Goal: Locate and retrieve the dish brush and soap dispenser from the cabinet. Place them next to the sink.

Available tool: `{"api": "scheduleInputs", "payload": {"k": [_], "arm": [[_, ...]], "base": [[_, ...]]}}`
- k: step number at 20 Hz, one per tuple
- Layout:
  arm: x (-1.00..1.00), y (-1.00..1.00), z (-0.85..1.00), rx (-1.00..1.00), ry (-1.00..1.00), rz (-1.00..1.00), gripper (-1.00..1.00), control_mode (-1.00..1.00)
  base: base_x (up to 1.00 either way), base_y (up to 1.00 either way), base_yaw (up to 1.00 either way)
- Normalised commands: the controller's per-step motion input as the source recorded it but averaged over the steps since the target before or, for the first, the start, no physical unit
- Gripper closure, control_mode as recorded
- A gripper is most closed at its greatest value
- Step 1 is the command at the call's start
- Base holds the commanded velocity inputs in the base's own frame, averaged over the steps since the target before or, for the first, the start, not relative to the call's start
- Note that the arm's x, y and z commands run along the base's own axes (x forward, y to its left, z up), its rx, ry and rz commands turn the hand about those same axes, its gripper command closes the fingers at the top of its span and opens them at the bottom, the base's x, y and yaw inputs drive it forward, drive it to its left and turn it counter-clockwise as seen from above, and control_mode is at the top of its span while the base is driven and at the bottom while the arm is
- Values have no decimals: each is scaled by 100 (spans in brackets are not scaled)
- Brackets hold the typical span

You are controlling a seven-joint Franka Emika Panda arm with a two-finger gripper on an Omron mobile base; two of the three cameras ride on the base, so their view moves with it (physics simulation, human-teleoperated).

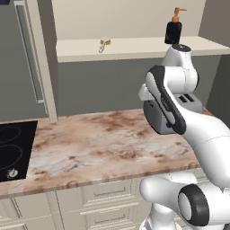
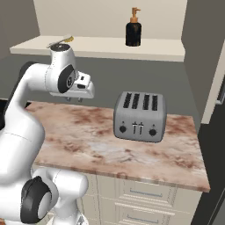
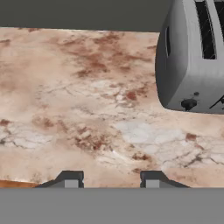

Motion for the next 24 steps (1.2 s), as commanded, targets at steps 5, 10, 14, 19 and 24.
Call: {"api": "scheduleInputs", "payload": {"k": [5, 10, 14, 19, 24], "arm": [[-11, 15, 3, 0, 0, -3, -100, -100], [-26, 34, 15, -5, -4, -14, -100, -100], [-3, 38, 23, -15, -14, -20, -100, -100], [-5, 43, 34, -18, -26, -12, -100, -100], [3, 20, 40, -5, -32, 0, -100, -100]], "base": [[0, 0, 0], [0, 0, 0], [0, 0, 0], [0, 0, 0], [0, 0, 0]]}}
